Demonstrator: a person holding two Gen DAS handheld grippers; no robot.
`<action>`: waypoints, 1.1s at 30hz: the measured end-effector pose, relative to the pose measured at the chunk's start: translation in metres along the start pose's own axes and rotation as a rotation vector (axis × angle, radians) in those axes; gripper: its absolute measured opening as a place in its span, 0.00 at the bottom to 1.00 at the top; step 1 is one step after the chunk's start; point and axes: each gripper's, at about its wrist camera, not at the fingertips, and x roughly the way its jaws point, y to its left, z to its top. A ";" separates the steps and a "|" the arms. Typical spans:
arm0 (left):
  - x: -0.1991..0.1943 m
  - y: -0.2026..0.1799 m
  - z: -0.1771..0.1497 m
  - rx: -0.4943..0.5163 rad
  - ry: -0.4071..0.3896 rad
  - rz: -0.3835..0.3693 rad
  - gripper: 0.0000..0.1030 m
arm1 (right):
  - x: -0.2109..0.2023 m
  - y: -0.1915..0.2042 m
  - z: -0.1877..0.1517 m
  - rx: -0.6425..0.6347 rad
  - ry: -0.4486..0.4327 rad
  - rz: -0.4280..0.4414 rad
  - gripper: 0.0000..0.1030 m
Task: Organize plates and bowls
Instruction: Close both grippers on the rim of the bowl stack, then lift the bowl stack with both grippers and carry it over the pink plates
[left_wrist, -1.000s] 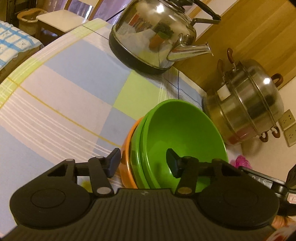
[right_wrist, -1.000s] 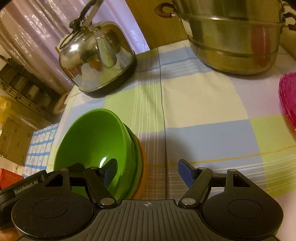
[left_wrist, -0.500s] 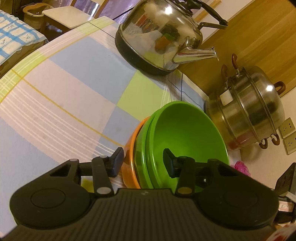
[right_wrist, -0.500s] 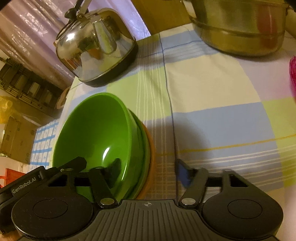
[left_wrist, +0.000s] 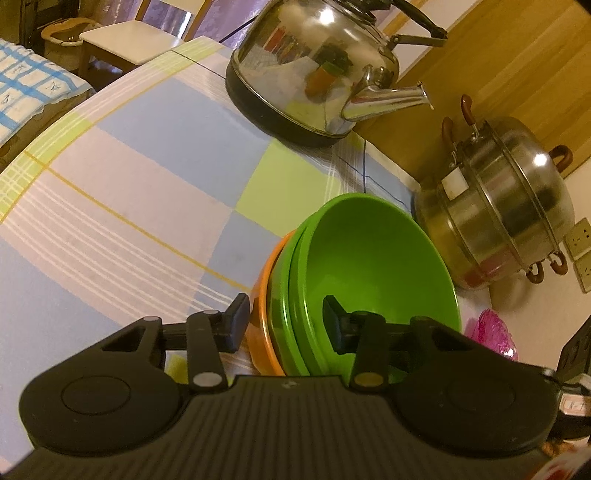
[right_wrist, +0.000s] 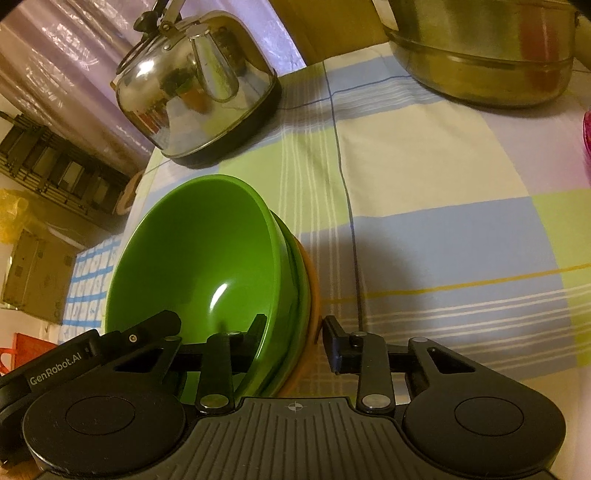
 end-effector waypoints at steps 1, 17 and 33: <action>0.000 -0.001 0.000 0.009 0.001 0.001 0.37 | 0.000 -0.001 0.000 0.000 -0.001 0.000 0.31; 0.006 -0.012 -0.005 0.129 0.008 0.066 0.26 | -0.003 0.002 -0.003 -0.025 -0.009 -0.018 0.30; 0.004 -0.075 -0.021 0.218 0.011 -0.011 0.25 | -0.057 -0.031 0.003 -0.003 -0.091 -0.054 0.30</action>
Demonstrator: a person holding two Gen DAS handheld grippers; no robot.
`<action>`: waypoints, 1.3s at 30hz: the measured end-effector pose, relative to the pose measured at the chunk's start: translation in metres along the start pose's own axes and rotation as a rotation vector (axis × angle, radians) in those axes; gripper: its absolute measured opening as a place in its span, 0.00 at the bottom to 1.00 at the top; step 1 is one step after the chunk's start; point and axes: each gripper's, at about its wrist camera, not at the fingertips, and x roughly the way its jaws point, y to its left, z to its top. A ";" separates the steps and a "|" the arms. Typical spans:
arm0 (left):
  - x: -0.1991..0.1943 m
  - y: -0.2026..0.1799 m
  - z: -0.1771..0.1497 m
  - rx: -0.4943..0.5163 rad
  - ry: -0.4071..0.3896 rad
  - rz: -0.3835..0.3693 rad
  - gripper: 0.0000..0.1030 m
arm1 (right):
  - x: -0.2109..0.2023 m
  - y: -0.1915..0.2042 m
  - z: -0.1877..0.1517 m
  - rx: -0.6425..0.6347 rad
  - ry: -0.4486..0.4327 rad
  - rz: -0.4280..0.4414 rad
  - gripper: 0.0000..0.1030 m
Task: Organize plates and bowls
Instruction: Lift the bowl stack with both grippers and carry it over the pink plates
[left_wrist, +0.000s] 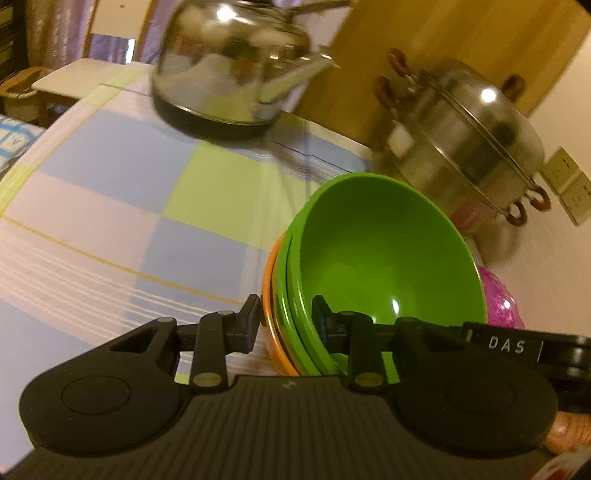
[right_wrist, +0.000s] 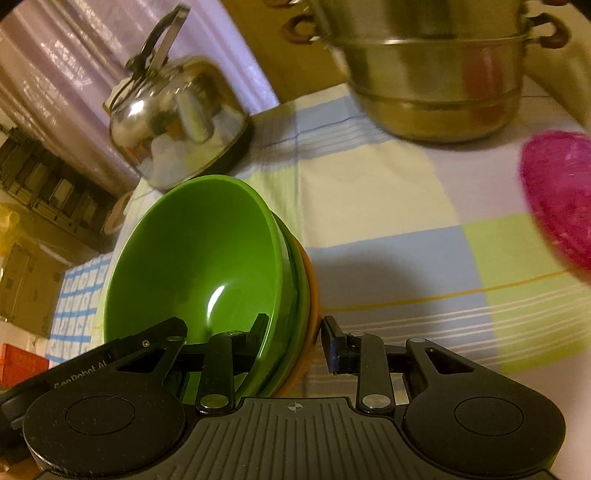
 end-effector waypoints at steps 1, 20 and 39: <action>0.002 -0.007 0.000 0.008 0.005 -0.007 0.24 | -0.005 -0.006 0.001 0.005 -0.009 -0.005 0.30; 0.042 -0.168 0.007 0.180 0.044 -0.123 0.24 | -0.100 -0.127 0.042 0.165 -0.190 -0.088 0.30; 0.111 -0.274 0.010 0.331 0.106 -0.169 0.24 | -0.126 -0.213 0.066 0.348 -0.280 -0.209 0.29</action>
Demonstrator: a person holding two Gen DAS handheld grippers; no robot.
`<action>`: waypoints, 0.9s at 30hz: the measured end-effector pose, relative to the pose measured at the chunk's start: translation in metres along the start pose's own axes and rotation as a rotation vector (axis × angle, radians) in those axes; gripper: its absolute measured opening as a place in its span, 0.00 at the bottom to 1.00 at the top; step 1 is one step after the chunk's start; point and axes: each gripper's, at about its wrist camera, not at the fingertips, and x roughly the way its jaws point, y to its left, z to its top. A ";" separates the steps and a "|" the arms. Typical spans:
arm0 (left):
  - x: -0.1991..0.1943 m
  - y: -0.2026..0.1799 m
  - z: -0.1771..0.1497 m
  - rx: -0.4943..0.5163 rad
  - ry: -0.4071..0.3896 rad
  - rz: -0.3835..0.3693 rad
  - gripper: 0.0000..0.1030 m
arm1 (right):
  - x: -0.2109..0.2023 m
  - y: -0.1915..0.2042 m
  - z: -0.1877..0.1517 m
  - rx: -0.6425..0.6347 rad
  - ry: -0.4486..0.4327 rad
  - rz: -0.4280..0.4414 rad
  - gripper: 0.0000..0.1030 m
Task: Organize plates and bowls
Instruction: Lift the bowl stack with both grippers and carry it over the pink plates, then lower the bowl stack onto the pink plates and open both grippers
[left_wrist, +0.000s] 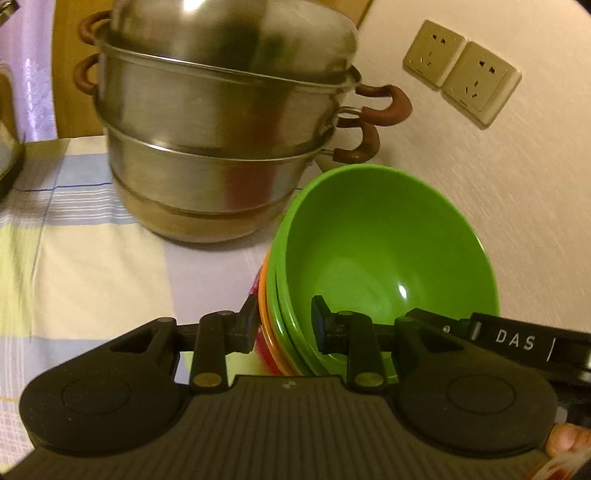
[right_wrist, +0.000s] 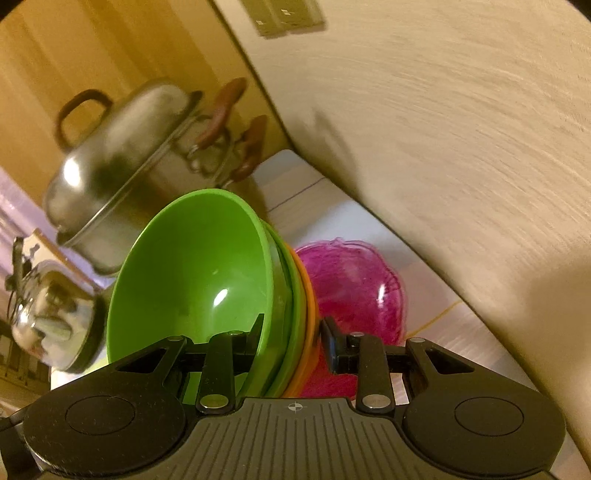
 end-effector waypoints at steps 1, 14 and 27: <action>0.005 -0.001 0.001 0.000 0.007 -0.005 0.24 | 0.002 -0.003 0.001 0.007 0.001 -0.004 0.29; 0.054 -0.015 0.003 0.033 0.055 -0.014 0.24 | 0.030 -0.035 0.005 0.048 0.008 -0.062 0.28; 0.063 -0.005 0.001 0.002 0.041 -0.012 0.24 | 0.045 -0.041 0.004 0.056 0.018 -0.049 0.29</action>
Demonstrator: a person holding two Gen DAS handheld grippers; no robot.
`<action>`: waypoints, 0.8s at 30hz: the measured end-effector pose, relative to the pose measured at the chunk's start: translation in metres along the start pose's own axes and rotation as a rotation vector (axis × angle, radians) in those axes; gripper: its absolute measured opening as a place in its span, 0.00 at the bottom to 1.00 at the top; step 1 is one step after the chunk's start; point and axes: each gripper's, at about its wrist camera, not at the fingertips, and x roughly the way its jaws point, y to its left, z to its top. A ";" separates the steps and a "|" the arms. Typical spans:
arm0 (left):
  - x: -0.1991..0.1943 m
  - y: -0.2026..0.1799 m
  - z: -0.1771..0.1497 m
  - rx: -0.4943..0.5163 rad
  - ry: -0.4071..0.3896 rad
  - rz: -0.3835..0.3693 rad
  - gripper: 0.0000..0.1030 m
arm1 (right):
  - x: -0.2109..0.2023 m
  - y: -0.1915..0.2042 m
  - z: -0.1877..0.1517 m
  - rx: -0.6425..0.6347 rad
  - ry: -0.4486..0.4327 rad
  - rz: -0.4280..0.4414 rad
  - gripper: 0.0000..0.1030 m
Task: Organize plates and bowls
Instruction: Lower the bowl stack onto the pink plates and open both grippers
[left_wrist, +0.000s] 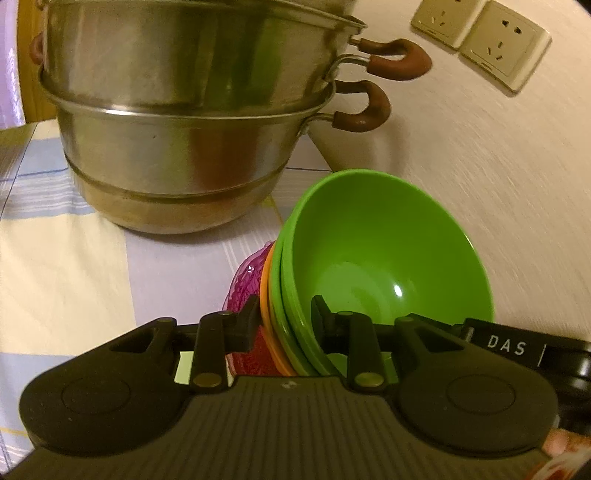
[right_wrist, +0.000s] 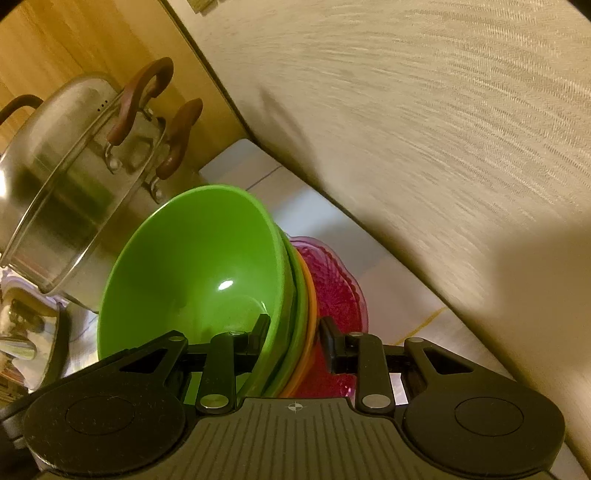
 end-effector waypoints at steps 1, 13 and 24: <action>0.000 0.001 0.001 -0.005 -0.002 -0.004 0.24 | 0.000 0.000 -0.001 0.001 -0.003 0.001 0.29; -0.022 0.003 -0.002 -0.024 -0.052 -0.028 0.28 | -0.018 0.003 -0.003 -0.024 -0.099 0.037 0.64; -0.097 0.010 -0.022 -0.048 -0.150 -0.022 0.59 | -0.080 -0.001 -0.027 -0.053 -0.214 0.104 0.69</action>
